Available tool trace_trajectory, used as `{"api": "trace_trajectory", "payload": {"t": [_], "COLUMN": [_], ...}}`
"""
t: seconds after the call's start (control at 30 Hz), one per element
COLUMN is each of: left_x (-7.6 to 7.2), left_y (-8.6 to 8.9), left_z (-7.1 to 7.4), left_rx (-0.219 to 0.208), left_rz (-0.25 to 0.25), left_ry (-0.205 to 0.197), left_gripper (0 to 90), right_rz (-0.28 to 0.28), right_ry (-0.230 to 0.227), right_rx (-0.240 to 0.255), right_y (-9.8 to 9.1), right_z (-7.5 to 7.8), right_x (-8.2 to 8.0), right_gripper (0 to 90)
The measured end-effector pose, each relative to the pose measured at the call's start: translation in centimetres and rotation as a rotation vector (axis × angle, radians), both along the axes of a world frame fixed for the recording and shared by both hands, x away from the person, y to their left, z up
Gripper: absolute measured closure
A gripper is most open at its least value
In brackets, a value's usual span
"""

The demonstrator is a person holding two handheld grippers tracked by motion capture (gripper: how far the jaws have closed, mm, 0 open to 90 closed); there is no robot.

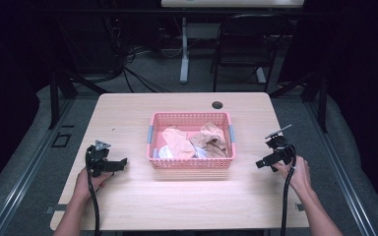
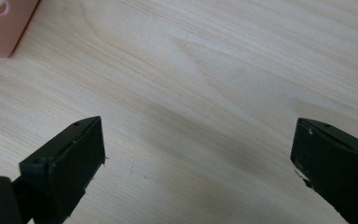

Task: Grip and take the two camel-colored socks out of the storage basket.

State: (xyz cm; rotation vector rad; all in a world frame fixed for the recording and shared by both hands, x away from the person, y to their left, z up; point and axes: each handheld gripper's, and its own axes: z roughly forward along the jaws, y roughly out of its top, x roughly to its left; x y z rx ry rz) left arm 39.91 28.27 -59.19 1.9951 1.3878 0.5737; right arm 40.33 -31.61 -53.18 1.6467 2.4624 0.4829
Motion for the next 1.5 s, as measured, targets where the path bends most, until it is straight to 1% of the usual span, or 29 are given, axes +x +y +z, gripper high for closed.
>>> {"api": "trace_trajectory", "payload": {"t": [0.03,0.27,0.3,0.37,0.43,0.5,0.57,0.6,0.63,0.73,0.87,0.9,0.93,0.97,1.0,1.03,1.13,1.17,1.2,1.23,1.3,1.33,1.37,1.4,1.43,1.47,1.5], "left_x": [0.0,0.0,0.0,0.0,0.0,0.0,0.0,0.0,0.0,0.0,0.0,0.0,0.0,0.0,0.0,0.0,0.0,0.0,0.0,0.0,0.0,0.0,-0.1,-0.1,-0.1,-0.1,-0.1], "left_y": [0.0,0.0,0.0,0.0,0.0,0.0,0.0,0.0,0.0,0.0,0.0,0.0,0.0,0.0,0.0,0.0,0.0,0.0,0.0,0.0,0.0,0.0,-0.1,-0.1,-0.1,-0.1,-0.1], "left_z": [0.0,0.0,0.0,0.0,0.0,0.0,0.0,0.0,0.0,0.0,0.0,0.0,0.0,0.0,0.0,0.0,0.0,0.0,0.0,0.0,0.0,0.0,0.0,0.0,0.0,0.0,0.0], "left_rx": [0.0,0.0,-0.001,-0.001,-0.001,-0.001,-0.001,-0.001,-0.001,-0.001,0.0,0.0,0.0,0.0,0.0,0.0,0.0,0.0,0.0,0.0,0.001,-0.001,-0.001,-0.001,0.0,0.0,0.0], "left_rz": [0.0,-0.001,0.0,0.001,0.001,0.0,0.0,0.001,0.0,0.0,-0.002,-0.002,-0.002,-0.002,-0.002,-0.002,-0.002,-0.002,-0.002,-0.002,-0.002,0.0,-0.001,-0.001,-0.001,-0.001,0.0], "left_ry": [0.0,0.001,-0.001,0.0,0.0,-0.001,-0.001,0.0,-0.001,0.0,0.0,0.001,0.001,0.001,0.001,0.0,0.001,0.001,0.0,0.001,0.001,0.0,0.002,0.002,0.003,0.003,0.003], "left_gripper": [0.0,0.0,0.0,0.0,0.0,0.0,0.0,0.0,0.0,0.0,0.0,0.0,0.0,0.0,0.0,0.0,0.0,0.0,0.0,0.0,0.0,0.0,0.0,0.0,0.0,0.0,0.0], "right_rz": [0.01,0.004,0.011,0.014,0.009,0.026,0.029,0.033,0.05,0.054,0.066,0.062,0.062,0.063,0.063,0.074,0.077,0.079,0.089,0.099,0.106,0.106,0.11,0.11,0.125,0.125,0.141], "right_ry": [0.01,0.005,0.009,0.015,0.011,0.018,0.009,0.009,0.005,-0.001,-0.002,-0.007,-0.007,-0.013,-0.013,-0.011,-0.016,-0.01,-0.007,-0.002,-0.02,-0.02,-0.031,-0.031,-0.034,-0.034,-0.036], "right_rx": [-0.007,-0.007,-0.014,-0.014,-0.016,-0.019,-0.019,-0.025,-0.038,-0.034,-0.019,-0.006,-0.006,0.005,0.005,-0.006,-0.006,0.002,-0.009,-0.005,-0.001,-0.001,0.003,0.003,0.012,0.012,-0.001], "right_y": [-0.1,-0.3,-0.3,-0.3,-0.2,-0.1,0.2,0.3,0.6,0.9,1.0,1.1,1.1,1.2,1.2,1.4,1.7,1.9,2.1,2.3,3.0,3.0,3.5,3.5,4.1,4.1,4.6], "right_z": [0.1,0.3,0.4,0.5,0.5,0.7,1.1,1.2,1.5,1.7,2.8,3.4,3.4,3.8,3.8,4.2,4.4,4.4,4.6,4.8,5.6,5.6,6.2,6.2,6.7,6.7,7.1], "right_x": [0.0,-0.2,-0.1,-0.1,-0.2,-0.1,-0.2,-0.2,-0.2,-0.3,-0.3,-0.4,-0.4,-0.4,-0.4,-0.3,-0.2,-0.1,0.0,0.1,0.3,0.3,0.4,0.4,0.5,0.5,0.7], "right_gripper": [2.5,2.6,2.6,2.6,2.5,2.3,1.9,1.5,1.1,0.0,0.0,0.0,0.0,0.0,0.0,0.0,0.0,0.0,0.0,0.0,0.0,0.0,0.0,0.0,0.0,0.0,0.0]}}
